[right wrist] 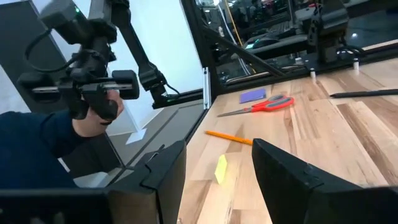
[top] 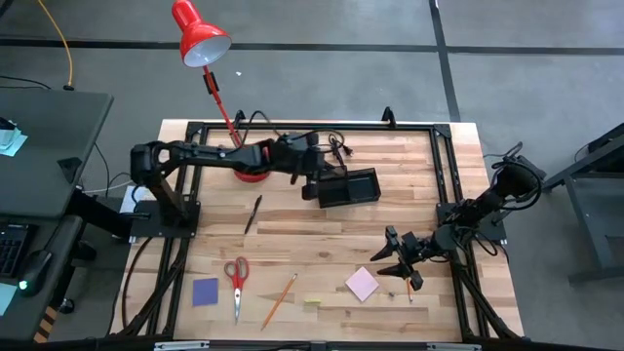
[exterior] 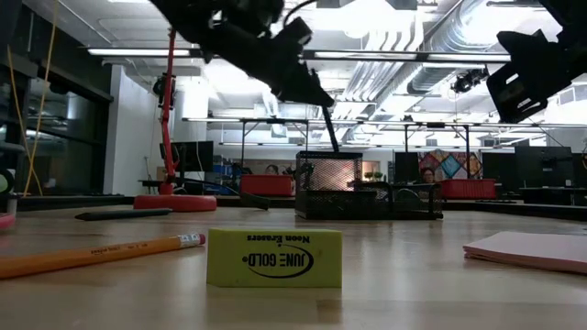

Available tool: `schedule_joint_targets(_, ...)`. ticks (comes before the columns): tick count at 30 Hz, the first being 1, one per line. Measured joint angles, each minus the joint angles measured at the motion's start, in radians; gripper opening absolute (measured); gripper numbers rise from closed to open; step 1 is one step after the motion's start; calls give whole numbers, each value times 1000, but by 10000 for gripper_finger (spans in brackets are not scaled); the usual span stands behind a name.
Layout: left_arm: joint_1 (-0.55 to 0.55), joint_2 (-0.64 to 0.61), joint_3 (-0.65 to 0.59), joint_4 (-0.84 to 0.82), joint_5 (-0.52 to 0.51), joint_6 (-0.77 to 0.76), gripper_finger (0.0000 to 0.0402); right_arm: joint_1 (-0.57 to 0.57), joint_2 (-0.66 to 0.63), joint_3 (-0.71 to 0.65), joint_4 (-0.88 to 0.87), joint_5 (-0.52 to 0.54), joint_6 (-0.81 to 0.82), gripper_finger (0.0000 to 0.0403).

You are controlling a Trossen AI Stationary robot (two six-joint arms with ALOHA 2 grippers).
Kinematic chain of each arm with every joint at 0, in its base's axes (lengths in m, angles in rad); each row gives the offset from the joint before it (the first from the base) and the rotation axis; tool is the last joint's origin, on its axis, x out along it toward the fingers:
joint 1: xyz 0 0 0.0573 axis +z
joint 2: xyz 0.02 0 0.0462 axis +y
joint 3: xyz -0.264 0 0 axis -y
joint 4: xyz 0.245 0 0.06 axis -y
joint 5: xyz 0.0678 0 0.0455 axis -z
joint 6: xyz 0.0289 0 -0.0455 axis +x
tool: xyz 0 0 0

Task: Pick and place office supplies into organizer
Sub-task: Put the bottom black pen into the desk organizer

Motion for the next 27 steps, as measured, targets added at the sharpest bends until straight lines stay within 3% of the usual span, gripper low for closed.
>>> schedule_joint_targets(14,54,50,59,-148,39,7,29,0,0,0,-11,0,0,178)
schedule_joint_targets(27,58,89,59,-149,59,6,44,0,0,1,-40,43,2,178)
